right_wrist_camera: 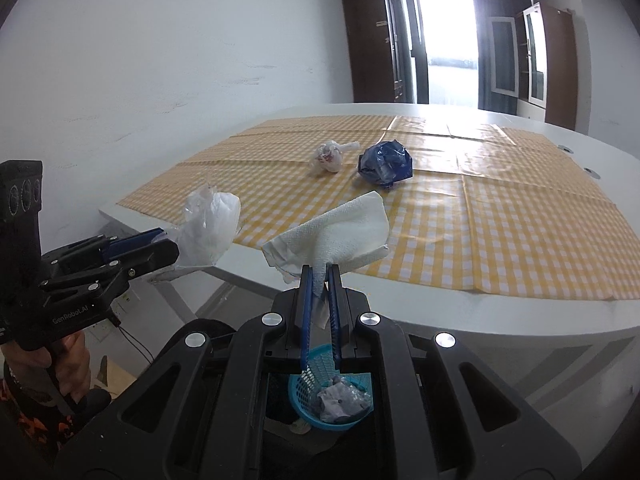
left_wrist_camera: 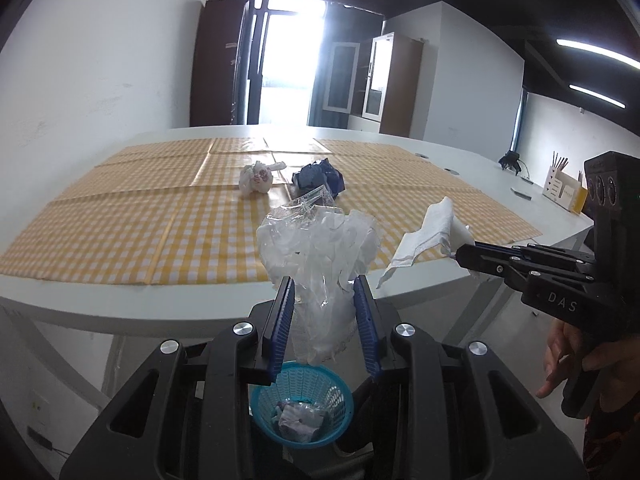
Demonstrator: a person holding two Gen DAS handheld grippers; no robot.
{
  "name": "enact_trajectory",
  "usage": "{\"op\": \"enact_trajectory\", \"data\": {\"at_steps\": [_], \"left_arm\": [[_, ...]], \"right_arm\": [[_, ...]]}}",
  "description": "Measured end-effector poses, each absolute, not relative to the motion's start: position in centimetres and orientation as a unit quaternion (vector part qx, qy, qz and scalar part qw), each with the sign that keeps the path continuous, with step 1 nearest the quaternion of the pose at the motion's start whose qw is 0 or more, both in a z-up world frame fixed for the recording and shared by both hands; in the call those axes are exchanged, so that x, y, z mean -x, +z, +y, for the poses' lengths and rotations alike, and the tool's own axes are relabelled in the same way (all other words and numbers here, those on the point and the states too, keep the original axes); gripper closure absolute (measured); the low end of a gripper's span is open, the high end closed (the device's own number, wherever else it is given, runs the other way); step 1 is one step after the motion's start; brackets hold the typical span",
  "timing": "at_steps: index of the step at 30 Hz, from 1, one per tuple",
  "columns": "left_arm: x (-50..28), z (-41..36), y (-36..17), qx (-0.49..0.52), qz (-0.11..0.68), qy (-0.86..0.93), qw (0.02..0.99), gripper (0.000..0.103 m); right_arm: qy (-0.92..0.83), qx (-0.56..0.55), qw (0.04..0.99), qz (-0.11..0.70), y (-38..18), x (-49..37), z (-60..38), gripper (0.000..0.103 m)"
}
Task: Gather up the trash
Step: 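Carry the clear bag and white napkin down toward the blue wastebasket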
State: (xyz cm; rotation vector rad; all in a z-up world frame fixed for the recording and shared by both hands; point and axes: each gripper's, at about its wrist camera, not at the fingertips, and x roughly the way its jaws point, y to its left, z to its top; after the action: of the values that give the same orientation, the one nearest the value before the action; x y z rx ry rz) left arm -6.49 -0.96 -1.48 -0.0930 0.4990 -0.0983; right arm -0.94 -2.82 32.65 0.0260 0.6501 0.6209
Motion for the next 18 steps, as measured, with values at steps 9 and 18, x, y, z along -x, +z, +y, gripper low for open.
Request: {"op": "enact_trajectory", "data": {"at_steps": [9,18], "left_arm": [[10.4,-1.3,-2.1,0.032,0.263,-0.046,0.963,0.073],[12.4,-1.6,-4.7,0.025,0.285,-0.048,0.957,0.073]], "right_arm": [[0.335,0.026,0.887,0.317,32.5,5.6,-2.6,0.096],[0.379,0.042,0.852,0.358,29.1,9.3,-2.5,0.096]]}}
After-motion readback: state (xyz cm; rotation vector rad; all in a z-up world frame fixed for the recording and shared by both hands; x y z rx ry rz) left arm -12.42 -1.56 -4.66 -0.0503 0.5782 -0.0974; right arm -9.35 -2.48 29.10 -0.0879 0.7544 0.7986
